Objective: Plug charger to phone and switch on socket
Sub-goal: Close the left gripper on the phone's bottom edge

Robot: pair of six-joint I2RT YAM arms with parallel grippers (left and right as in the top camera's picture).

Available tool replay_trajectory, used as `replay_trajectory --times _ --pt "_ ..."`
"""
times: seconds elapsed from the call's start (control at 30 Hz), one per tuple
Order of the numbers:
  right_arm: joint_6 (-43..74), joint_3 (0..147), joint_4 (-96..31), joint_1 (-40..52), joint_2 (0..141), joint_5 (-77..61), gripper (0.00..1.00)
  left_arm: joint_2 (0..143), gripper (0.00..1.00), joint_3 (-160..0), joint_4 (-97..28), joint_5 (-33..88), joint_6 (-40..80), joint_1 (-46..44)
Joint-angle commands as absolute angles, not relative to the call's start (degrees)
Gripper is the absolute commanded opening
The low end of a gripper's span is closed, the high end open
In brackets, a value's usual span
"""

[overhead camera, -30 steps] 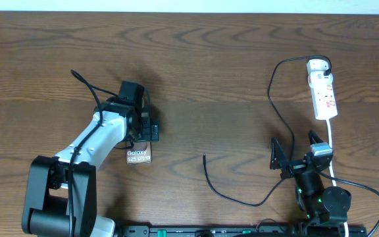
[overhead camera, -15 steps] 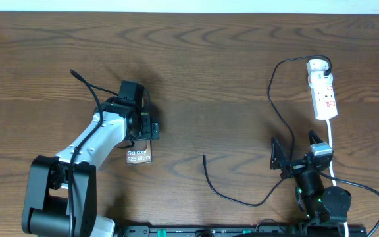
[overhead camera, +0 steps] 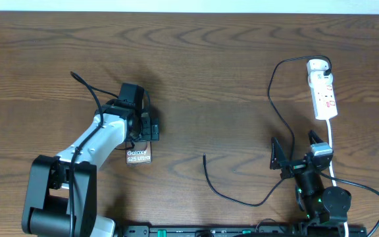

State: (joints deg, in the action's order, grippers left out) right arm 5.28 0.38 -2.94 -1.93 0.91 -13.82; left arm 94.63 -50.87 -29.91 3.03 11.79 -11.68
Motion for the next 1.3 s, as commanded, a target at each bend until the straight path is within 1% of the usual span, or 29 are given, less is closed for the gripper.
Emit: replay_trajectory --times 0.0,1.27 --pt "5.7 0.3 -3.2 -1.4 0.9 -13.6 0.99 95.2 0.98 -49.9 -29.5 2.2 11.9 -11.7" --pt "5.7 0.3 -3.2 -1.4 0.9 -13.6 0.99 98.3 0.98 -48.9 -28.2 1.9 11.6 -11.7"
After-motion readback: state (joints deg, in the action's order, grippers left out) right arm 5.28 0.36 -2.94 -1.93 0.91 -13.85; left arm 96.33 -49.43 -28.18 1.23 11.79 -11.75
